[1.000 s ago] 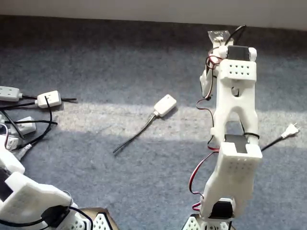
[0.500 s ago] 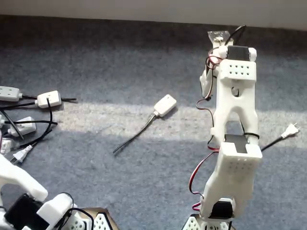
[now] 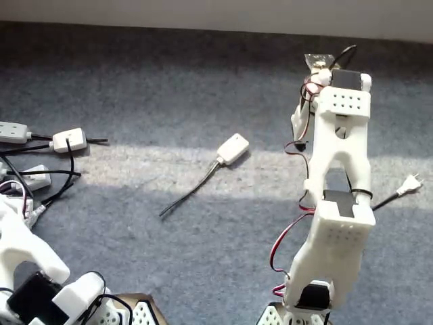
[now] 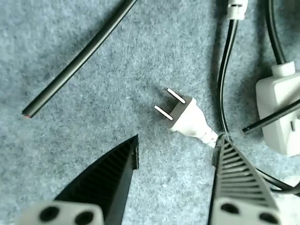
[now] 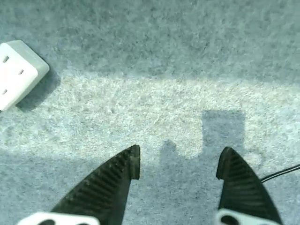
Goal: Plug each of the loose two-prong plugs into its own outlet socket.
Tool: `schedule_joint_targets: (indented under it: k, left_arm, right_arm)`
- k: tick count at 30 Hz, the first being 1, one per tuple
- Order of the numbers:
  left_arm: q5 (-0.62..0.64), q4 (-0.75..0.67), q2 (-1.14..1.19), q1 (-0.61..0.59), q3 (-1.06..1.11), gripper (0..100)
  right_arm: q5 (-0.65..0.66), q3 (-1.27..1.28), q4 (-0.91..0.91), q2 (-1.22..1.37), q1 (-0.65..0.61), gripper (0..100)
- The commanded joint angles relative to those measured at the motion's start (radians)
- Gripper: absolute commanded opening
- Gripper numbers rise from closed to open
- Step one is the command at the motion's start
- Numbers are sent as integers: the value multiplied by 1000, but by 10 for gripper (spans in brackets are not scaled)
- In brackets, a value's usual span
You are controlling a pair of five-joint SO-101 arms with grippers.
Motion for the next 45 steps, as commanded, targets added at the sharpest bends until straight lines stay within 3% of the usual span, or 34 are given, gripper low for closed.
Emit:
schedule_joint_targets:
  k: [1,3,7,11,19,22,25,31,39,45]
  left_arm:
    - [11,-14,-15,67,7,266]
    - [44,-15,-7,87,8,265]
    - [232,-18,-5,90,21,265]
    - [242,-106,-5,85,50,264]
    - [244,-451,-5,65,189,263]
    - [244,-512,-5,64,225,262]
    - [241,-506,-5,61,226,239]
    - [186,-485,-5,-15,222,2]
    - [103,-394,-15,-54,222,13]
    - [6,-396,-15,16,200,60]
  right_arm:
    - [12,-4,38,-62,5,267]
    - [12,-4,38,-62,5,267]
    - [12,-2,38,-62,12,267]
    - [12,-2,39,-61,12,267]
    - [12,-1,39,-61,12,267]
    - [12,-1,39,-59,13,267]
    - [12,-1,39,-59,13,267]
    - [12,-1,39,-59,13,267]
    - [12,-1,41,-59,13,267]
    - [11,-1,41,-59,31,267]
